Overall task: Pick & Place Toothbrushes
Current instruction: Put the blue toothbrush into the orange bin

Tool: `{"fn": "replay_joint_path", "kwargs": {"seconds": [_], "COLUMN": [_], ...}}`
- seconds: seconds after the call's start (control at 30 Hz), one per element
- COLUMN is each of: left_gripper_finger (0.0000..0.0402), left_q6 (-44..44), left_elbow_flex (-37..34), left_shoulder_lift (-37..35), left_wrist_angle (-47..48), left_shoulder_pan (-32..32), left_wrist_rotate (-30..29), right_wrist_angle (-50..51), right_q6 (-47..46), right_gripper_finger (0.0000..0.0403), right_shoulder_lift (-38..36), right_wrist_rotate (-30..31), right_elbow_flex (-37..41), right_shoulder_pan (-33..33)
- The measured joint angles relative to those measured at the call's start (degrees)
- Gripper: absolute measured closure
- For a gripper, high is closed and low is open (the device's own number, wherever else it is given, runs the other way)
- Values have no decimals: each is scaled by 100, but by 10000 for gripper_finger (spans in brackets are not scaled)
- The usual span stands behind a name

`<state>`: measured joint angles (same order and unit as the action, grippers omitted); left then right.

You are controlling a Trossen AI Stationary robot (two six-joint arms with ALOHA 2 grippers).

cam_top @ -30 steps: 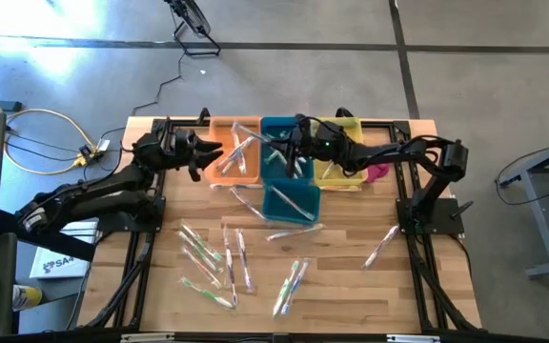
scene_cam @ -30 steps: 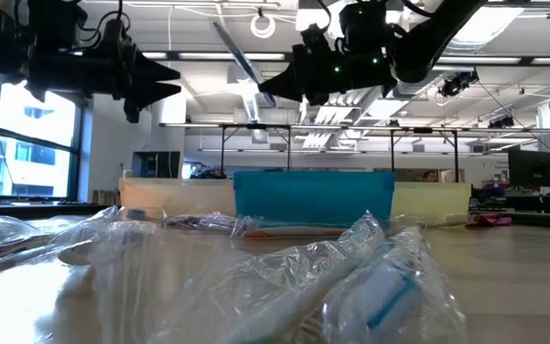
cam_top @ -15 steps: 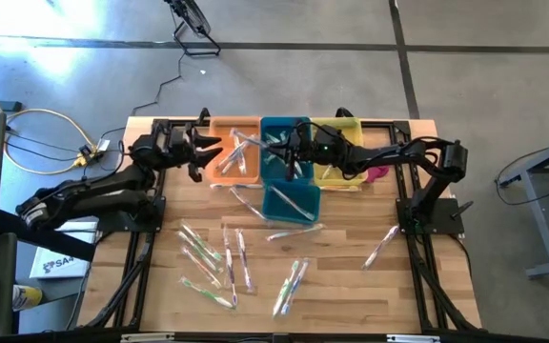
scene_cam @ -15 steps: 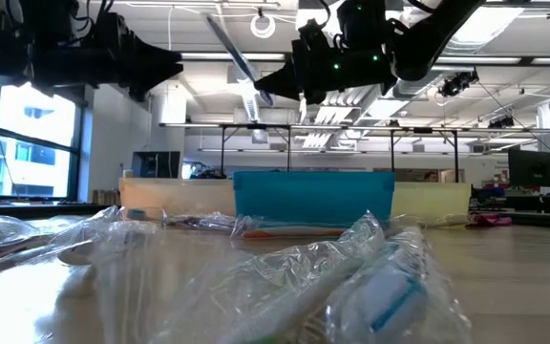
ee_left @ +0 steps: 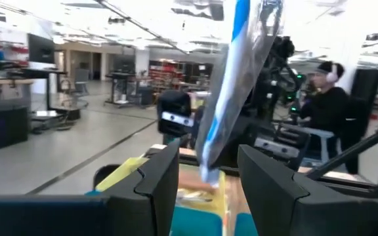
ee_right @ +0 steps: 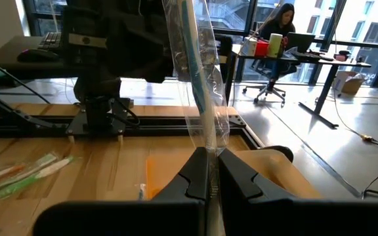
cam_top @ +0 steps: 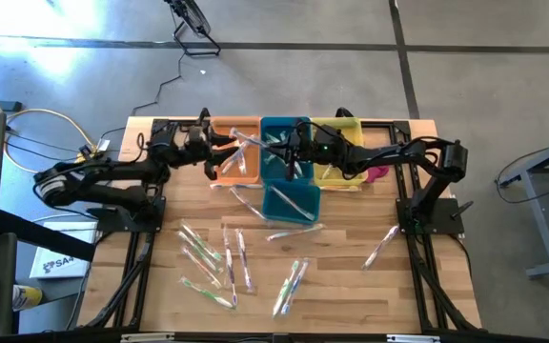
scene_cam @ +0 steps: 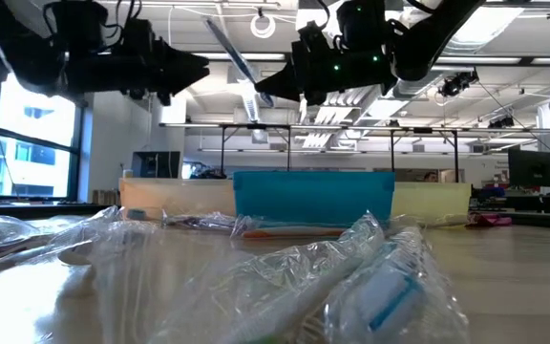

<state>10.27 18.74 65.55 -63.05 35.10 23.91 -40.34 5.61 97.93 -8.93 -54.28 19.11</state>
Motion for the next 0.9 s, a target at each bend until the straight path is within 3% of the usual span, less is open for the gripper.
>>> {"fn": "replay_joint_path", "kwargs": {"seconds": [0.43, 0.6, 0.9], "left_gripper_finger": [248, 248, 248], "left_q6": [4, 9, -146], "left_elbow_flex": [910, 1027, 1027], "left_shoulder_lift": [809, 892, 892], "left_wrist_angle": [16, 14, 45], "left_shoulder_pan": [-1, -17, -261], "left_wrist_rotate": [597, 1200, 1075], "right_wrist_angle": [367, 420, 431], "right_q6": [2, 17, 20], "right_gripper_finger": [398, 398, 398], "right_shoulder_lift": [-2, -2, -2], "right_wrist_rotate": [141, 342, 345], "right_elbow_flex": [0, 0, 0], "right_shoulder_pan": [0, -2, -4]}}
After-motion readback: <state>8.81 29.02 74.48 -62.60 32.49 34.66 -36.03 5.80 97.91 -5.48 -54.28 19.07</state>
